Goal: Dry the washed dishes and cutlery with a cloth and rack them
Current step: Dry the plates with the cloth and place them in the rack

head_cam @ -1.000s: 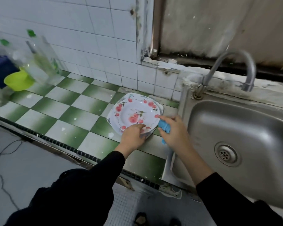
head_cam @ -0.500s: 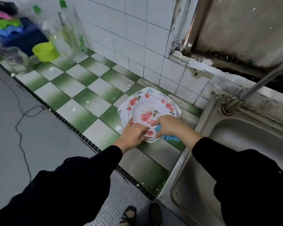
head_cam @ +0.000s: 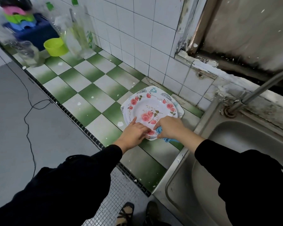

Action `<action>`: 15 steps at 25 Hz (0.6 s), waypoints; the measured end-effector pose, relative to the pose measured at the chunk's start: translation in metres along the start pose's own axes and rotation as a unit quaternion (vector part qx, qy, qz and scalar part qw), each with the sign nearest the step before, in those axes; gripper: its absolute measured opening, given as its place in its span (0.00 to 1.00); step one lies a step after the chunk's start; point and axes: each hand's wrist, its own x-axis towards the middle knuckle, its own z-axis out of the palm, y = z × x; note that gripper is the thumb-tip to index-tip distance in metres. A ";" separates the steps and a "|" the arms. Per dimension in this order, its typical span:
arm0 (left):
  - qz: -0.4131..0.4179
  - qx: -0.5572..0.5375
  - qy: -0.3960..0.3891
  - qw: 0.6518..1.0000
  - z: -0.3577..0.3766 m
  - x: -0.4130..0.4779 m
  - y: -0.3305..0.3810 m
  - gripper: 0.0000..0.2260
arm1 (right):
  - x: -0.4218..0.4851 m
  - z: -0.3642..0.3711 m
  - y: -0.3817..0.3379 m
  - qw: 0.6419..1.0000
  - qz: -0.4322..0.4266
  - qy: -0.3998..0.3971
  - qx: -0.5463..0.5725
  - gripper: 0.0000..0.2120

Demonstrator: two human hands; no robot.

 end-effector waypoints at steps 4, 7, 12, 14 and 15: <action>0.036 -0.004 0.069 0.997 0.004 -0.004 0.003 0.10 | -0.010 -0.003 0.000 1.000 0.006 0.018 0.002 0.18; 0.046 -0.008 0.089 0.995 0.000 -0.006 0.004 0.10 | -0.017 -0.006 0.001 0.999 0.019 0.032 0.023 0.18; 0.089 0.011 0.111 0.990 -0.011 -0.012 0.003 0.08 | -0.031 -0.008 0.002 0.997 0.023 0.054 0.054 0.19; 0.110 0.022 0.130 0.985 -0.017 -0.015 0.006 0.07 | -0.037 -0.007 0.002 0.995 0.028 0.062 0.067 0.19; 0.114 0.030 0.137 0.984 -0.021 -0.017 0.009 0.10 | -0.039 -0.007 0.002 0.994 0.030 0.066 0.076 0.19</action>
